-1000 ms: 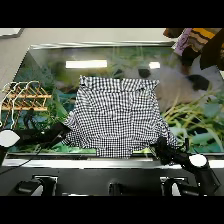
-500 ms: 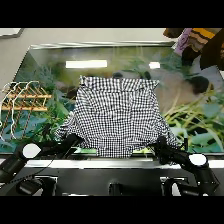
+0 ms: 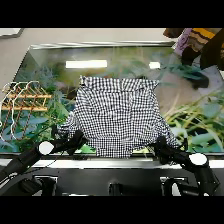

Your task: Fold the clothes and pants, and hang the long-sleeved shirts on hangers.

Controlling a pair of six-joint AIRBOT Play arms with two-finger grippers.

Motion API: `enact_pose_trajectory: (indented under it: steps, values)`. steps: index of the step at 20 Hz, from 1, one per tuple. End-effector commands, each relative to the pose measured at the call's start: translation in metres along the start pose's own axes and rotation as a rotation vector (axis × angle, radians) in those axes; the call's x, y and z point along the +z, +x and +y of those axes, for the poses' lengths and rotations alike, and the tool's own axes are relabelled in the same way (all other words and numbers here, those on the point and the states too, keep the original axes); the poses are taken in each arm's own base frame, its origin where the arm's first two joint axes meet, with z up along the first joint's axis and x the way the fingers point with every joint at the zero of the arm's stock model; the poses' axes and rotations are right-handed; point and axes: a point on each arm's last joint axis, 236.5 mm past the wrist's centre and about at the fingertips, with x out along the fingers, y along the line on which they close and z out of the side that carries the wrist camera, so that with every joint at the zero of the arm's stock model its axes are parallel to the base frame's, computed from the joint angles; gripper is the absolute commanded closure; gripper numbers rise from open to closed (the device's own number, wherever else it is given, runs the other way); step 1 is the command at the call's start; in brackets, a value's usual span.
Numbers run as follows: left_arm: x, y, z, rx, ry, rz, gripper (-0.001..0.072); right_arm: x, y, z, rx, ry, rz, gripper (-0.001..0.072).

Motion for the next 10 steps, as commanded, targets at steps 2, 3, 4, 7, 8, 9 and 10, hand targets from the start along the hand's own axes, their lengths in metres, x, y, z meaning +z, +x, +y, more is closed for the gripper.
enact_pose_trajectory:
  steps: [2, 3, 4, 7, 8, 9, 10]
  values:
    - [-0.007, -0.023, -0.016, -0.020, 0.040, 0.039, 0.0678, -0.016, -0.015, 0.017, -0.021, -0.138, 0.071, 0.0674]
    - [-0.009, -0.038, -0.011, 0.013, 0.094, 0.055, 0.0678, -0.023, -0.023, 0.017, -0.065, -0.192, 0.106, 0.0674]
    - [-0.012, -0.054, -0.003, 0.055, 0.141, 0.071, 0.0678, -0.031, -0.034, 0.014, -0.117, -0.253, 0.139, 0.0674]
    - [-0.034, -0.103, 0.024, 0.175, 0.258, 0.139, 0.0678, -0.050, -0.073, 0.008, -0.221, -0.399, 0.171, 0.0674]
    - [-0.046, -0.118, 0.029, 0.189, 0.287, 0.168, 0.0678, -0.058, -0.087, 0.004, -0.250, -0.407, 0.173, 0.0674]
    - [-0.058, -0.131, 0.032, 0.191, 0.295, 0.194, 0.0678, -0.071, -0.101, -0.001, -0.269, -0.405, 0.176, 0.0674]
    - [-0.068, -0.143, 0.031, 0.178, 0.295, 0.212, 0.0678, -0.083, -0.113, -0.005, -0.278, -0.395, 0.178, 0.0674]
